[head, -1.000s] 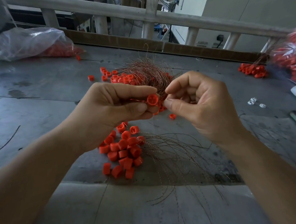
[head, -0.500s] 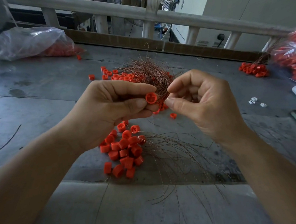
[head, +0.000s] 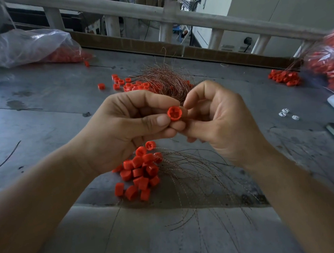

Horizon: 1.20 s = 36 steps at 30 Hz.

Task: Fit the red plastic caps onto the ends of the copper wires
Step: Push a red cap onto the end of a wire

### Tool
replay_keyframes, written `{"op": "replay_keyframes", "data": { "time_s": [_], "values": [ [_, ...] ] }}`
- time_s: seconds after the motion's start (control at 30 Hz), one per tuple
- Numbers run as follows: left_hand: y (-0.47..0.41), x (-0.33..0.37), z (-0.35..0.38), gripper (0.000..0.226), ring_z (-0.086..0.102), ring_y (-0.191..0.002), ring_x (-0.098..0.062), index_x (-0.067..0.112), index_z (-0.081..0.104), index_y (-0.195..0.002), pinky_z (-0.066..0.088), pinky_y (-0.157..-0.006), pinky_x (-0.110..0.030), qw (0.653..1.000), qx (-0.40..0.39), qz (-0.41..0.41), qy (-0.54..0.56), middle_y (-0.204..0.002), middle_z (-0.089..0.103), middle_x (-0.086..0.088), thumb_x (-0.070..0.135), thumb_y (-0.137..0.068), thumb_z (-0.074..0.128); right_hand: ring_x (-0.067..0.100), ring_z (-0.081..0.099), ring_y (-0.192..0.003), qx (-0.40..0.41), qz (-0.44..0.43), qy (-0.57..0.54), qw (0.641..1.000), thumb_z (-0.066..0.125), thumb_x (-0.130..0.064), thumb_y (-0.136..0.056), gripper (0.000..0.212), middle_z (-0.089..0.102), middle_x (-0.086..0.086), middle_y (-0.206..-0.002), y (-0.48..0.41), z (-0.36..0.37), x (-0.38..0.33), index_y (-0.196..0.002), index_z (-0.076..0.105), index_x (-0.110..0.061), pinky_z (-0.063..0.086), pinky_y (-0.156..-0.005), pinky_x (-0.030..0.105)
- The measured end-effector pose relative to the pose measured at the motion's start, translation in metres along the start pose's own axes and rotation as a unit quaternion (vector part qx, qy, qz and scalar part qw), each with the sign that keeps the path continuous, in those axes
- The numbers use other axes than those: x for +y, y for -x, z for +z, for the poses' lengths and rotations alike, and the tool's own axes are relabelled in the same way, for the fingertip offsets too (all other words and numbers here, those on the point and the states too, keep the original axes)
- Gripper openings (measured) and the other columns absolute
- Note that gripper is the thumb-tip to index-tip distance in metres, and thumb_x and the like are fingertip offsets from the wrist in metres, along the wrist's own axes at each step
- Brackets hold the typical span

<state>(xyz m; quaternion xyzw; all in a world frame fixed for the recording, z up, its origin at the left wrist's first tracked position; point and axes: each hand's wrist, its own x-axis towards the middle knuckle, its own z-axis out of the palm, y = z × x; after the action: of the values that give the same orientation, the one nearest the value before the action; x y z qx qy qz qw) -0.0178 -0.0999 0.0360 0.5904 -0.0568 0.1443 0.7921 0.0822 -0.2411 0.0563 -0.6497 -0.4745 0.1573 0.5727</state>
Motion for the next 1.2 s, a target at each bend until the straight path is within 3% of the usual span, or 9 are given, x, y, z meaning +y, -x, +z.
{"op": "replay_keyframes", "data": {
  "time_s": [0.3,0.43,0.53,0.6,0.73,0.93,1.03,1.1,1.2],
  "values": [
    [-0.001,0.004,0.002,0.019,0.07,-0.069,-0.013,0.01,0.074,-0.074,0.054,-0.059,-0.017,0.999,0.027,0.009,0.029,-0.076,0.072,-0.007,0.007,-0.058,0.064,0.006,0.059,-0.047,0.054,0.036,0.034,0.997,0.066,-0.024,-0.071,0.015,0.068,-0.002,-0.059,-0.008,-0.024,0.005,-0.073,0.055,-0.014,0.041,-0.044,0.012],
    [-0.001,0.005,0.003,0.019,0.07,-0.069,-0.012,0.011,0.074,-0.073,0.054,-0.059,-0.017,0.999,0.033,0.008,0.029,-0.076,0.072,-0.007,0.007,-0.057,0.065,0.006,0.059,-0.057,0.109,0.07,0.208,0.97,0.067,-0.018,-0.081,0.012,0.066,-0.003,-0.066,-0.015,-0.04,0.029,-0.072,0.06,-0.02,0.046,-0.057,0.018],
    [-0.001,0.005,0.003,0.019,0.07,-0.068,-0.012,0.01,0.074,-0.073,0.054,-0.058,-0.017,0.999,0.037,0.006,0.028,-0.076,0.072,-0.007,0.007,-0.056,0.065,-0.002,0.052,-0.062,0.071,0.087,0.342,0.933,0.067,-0.018,-0.081,0.013,0.061,-0.013,-0.068,-0.018,-0.041,0.045,-0.071,0.062,-0.025,0.04,-0.06,0.007],
    [-0.001,0.005,0.003,0.019,0.07,-0.069,-0.013,0.01,0.074,-0.073,0.054,-0.058,-0.017,0.999,0.038,0.004,0.029,-0.076,0.072,-0.008,0.007,-0.057,0.065,-0.006,0.051,-0.067,0.033,0.102,0.351,0.93,0.066,-0.016,-0.082,0.009,0.06,-0.014,-0.075,-0.019,-0.039,0.052,-0.082,0.067,-0.025,0.036,-0.06,0.0],
    [-0.001,0.006,0.003,0.019,0.07,-0.069,-0.013,0.01,0.074,-0.073,0.054,-0.058,-0.017,0.999,0.042,-0.001,0.026,-0.075,0.072,-0.008,0.008,-0.056,0.065,-0.006,0.046,-0.07,-0.045,0.103,0.384,0.917,0.063,-0.014,-0.084,0.024,0.049,-0.019,-0.082,-0.021,-0.036,0.058,-0.105,0.067,-0.025,0.03,-0.062,-0.005],
    [-0.001,0.004,0.002,0.019,0.07,-0.068,-0.014,0.009,0.073,-0.073,0.054,-0.058,-0.017,0.999,0.052,-0.013,0.01,-0.075,0.072,-0.007,0.008,-0.055,0.067,-0.004,0.047,-0.074,-0.065,0.089,0.404,0.908,0.064,-0.014,-0.083,0.014,0.052,-0.014,-0.083,-0.02,-0.036,0.058,-0.091,0.07,-0.023,0.031,-0.066,-0.004],
    [-0.001,0.004,0.001,0.019,0.07,-0.069,-0.014,0.008,0.073,-0.073,0.054,-0.058,-0.018,0.998,0.058,-0.019,-0.002,-0.074,0.071,-0.008,0.008,-0.056,0.066,-0.007,0.052,-0.069,-0.014,0.094,0.337,0.937,0.061,-0.014,-0.086,0.013,0.056,-0.016,-0.076,-0.02,-0.039,0.053,-0.087,0.068,-0.025,0.037,-0.069,0.0],
    [-0.001,0.003,0.001,0.018,0.07,-0.069,-0.015,0.008,0.073,-0.073,0.054,-0.059,-0.018,0.998,0.06,-0.027,-0.014,-0.074,0.071,-0.009,0.006,-0.059,0.064,0.0,0.058,-0.063,0.027,0.106,0.215,0.971,0.06,-0.005,-0.086,0.019,0.062,-0.004,-0.073,-0.019,-0.04,0.044,-0.084,0.066,-0.023,0.05,-0.067,0.014],
    [-0.002,0.002,0.0,0.019,0.07,-0.069,-0.016,0.008,0.073,-0.074,0.054,-0.059,-0.018,0.996,0.068,-0.036,-0.036,-0.073,0.071,-0.009,0.002,-0.061,0.06,0.003,0.059,-0.056,0.047,0.109,0.017,0.993,0.057,0.003,-0.083,0.022,0.063,-0.001,-0.065,-0.017,-0.039,0.029,-0.083,0.066,-0.017,0.05,-0.054,0.016]
  ]
}}
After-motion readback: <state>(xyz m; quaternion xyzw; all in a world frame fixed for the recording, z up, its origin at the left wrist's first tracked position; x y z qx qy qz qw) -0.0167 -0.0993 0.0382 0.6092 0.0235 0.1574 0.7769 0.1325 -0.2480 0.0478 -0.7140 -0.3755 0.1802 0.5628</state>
